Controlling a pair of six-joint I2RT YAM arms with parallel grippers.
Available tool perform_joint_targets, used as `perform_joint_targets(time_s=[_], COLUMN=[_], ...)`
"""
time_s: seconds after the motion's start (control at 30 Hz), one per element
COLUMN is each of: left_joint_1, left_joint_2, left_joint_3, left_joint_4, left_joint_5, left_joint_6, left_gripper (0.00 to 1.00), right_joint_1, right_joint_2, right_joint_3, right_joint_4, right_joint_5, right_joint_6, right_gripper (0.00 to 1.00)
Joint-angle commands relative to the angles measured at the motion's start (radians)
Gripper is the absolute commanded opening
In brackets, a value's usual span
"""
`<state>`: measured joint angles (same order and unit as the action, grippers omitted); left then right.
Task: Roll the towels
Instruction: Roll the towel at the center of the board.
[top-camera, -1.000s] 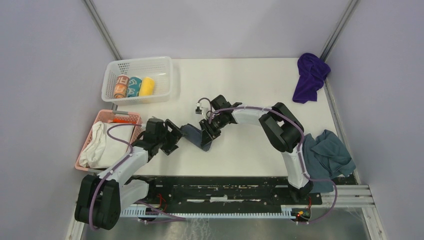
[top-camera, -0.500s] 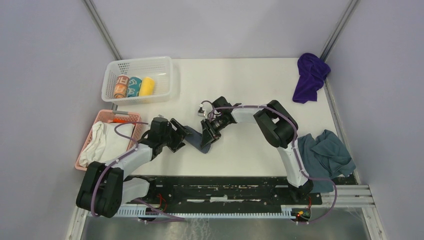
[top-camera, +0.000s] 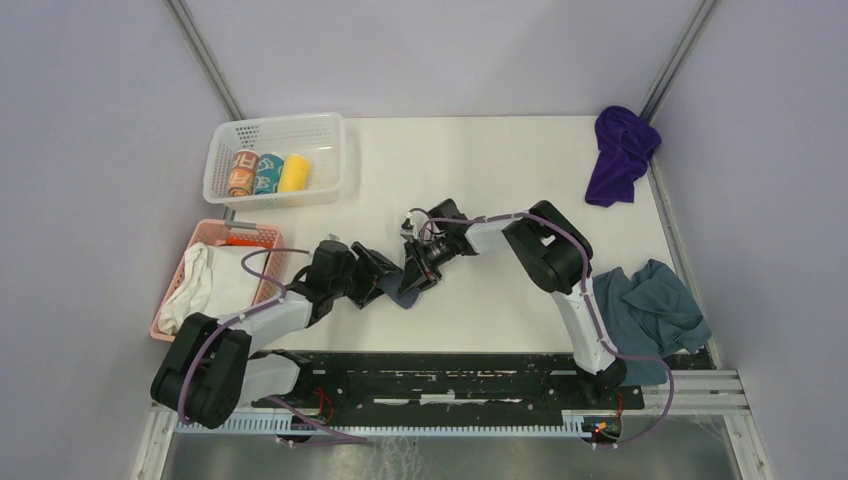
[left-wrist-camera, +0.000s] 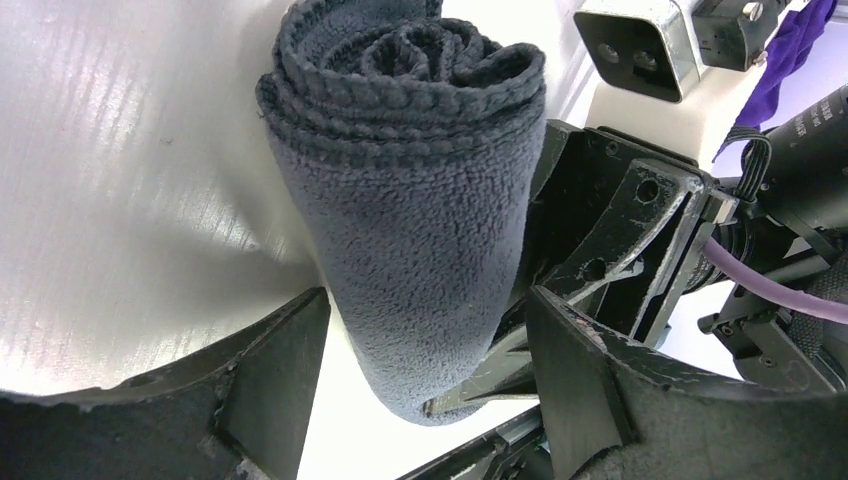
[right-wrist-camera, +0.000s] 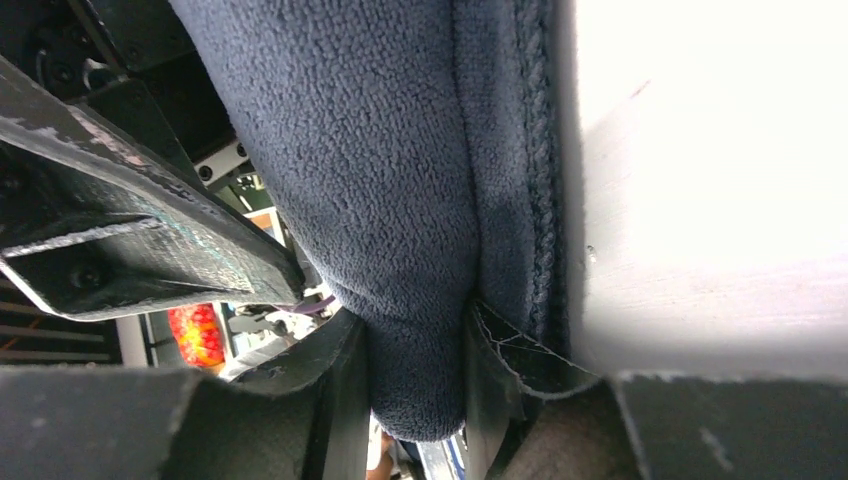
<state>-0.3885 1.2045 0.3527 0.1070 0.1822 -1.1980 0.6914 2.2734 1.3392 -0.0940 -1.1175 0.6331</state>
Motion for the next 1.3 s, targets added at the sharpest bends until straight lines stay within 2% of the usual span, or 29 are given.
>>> perform_joint_targets(time_s=[0.0,0.63,0.77,0.9,1.07,1.27], left_joint_1=[-0.013,-0.053,-0.054,-0.053,-0.053,-0.054], left_joint_2=[0.018,0.216,0.232,0.234,0.255,0.301], left_joint_3=[-0.017,-0.029,0.007,0.080,0.161,0.243], left_joint_4=[0.085,0.117,0.055,-0.078,-0.201,-0.281], left_joint_5=[-0.030,-0.161,-0.188,-0.246,-0.298,-0.317], left_joint_6=[-0.062,-0.038,-0.023,0.037,0.107,0.184], left_gripper=[0.78,0.65,0.56,0.46,0.43,0.42], right_joint_1=[0.009,0.010,0.008,0.009,0.008,-0.008], right_joint_2=[0.066,0.059,0.049,-0.027,-0.195,-0.353], right_joint_3=[-0.071,-0.142,-0.150,-0.184,-0.213,-0.282], right_joint_4=[0.133,0.266,0.269,0.265,0.127,0.050], right_joint_5=[0.122,0.139,0.149,0.204,0.310,0.450], right_joint_6=[0.124,0.228,0.227,0.178,0.021,-0.070], right_gripper=[0.40,0.42,0.46,0.54,0.61,0.64])
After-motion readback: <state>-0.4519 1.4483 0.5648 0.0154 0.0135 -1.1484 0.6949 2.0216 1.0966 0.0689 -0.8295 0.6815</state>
